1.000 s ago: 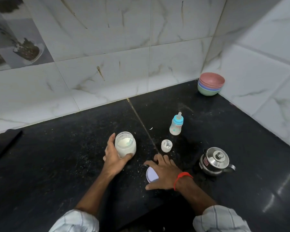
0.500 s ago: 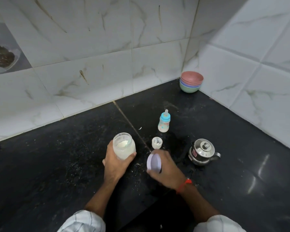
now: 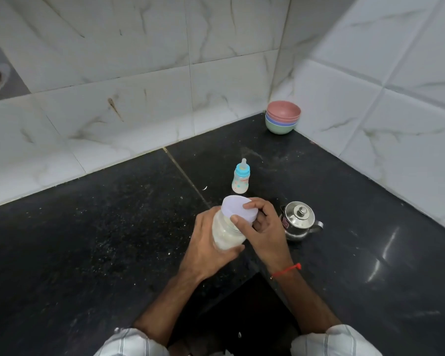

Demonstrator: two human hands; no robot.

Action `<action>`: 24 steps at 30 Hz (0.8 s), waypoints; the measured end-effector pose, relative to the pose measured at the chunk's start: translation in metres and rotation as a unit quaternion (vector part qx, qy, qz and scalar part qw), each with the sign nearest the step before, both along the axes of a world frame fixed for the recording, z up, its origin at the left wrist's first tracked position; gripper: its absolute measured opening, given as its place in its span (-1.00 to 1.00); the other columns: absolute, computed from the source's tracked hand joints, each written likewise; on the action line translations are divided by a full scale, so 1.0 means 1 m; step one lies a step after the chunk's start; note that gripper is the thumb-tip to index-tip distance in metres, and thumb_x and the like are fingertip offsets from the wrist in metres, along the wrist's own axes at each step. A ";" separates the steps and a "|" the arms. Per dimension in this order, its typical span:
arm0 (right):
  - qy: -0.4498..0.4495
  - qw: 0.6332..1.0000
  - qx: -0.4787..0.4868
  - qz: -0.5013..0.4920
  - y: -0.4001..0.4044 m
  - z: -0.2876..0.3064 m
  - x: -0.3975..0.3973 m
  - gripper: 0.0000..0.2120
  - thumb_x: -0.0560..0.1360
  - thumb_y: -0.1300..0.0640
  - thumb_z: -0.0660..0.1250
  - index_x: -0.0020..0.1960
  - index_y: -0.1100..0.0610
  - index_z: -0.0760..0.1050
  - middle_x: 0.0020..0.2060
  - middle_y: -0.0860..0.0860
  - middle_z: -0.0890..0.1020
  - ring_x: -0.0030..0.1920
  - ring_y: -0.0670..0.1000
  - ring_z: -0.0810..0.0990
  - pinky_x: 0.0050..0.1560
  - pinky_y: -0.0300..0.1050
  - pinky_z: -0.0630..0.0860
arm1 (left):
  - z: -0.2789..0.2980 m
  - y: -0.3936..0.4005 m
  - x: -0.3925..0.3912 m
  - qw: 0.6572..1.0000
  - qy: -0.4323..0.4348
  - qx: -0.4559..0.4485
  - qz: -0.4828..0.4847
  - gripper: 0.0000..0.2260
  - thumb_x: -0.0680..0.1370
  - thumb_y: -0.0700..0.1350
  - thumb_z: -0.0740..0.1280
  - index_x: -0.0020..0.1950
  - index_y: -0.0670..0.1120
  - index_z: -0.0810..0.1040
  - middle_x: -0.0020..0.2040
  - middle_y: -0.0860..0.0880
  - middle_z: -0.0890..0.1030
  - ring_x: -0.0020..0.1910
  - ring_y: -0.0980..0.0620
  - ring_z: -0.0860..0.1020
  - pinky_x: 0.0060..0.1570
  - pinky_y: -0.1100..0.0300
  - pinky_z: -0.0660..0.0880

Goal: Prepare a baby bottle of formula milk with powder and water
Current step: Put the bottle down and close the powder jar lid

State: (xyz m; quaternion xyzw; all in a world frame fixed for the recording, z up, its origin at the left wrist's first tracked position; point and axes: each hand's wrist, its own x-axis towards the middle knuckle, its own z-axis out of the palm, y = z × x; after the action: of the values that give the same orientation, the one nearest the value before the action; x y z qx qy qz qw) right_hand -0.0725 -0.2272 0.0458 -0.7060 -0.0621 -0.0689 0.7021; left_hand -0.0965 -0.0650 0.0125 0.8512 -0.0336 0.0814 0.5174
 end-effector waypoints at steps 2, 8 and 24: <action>-0.011 1.000 -0.026 0.000 -0.001 0.000 -0.003 -0.58 0.35 -0.06 0.61 0.12 -0.01 0.55 0.26 0.06 0.57 0.33 0.08 0.60 0.31 0.22 0.58 | 0.008 -0.003 -0.001 1.000 0.004 -0.001 -0.004 -0.11 0.28 0.01 0.68 0.39 0.40 0.21 0.32 0.27 0.36 0.33 0.40 0.38 0.09 0.57 0.40; -0.056 0.994 -0.091 0.021 -0.009 0.006 -0.006 -0.58 0.39 -0.10 0.57 0.14 0.06 0.56 0.25 -0.04 0.54 0.35 0.06 0.56 0.30 0.15 0.58 | 0.018 -0.005 -0.001 1.000 -0.001 -0.011 0.004 -0.11 0.29 0.05 0.68 0.31 0.59 0.17 0.31 0.38 0.45 0.32 0.39 0.44 0.11 0.55 0.41; -0.066 0.986 -0.132 0.078 -0.036 0.006 -0.007 -0.63 0.44 -0.11 0.54 0.14 0.05 0.60 0.27 -0.02 0.57 0.37 0.03 0.55 0.33 0.09 0.59 | 0.016 -0.008 -0.007 0.997 0.058 -0.030 -0.033 -0.14 0.31 -0.05 0.68 0.42 0.36 0.26 0.28 0.25 0.53 0.24 0.33 0.52 0.05 0.37 0.57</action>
State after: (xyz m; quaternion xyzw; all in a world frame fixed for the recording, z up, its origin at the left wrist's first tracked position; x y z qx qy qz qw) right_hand -0.0796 -0.2633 0.0513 -0.7791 -0.1720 -0.0520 0.6006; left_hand -0.1037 -0.0734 0.0285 0.8367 -0.0291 0.0162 0.5466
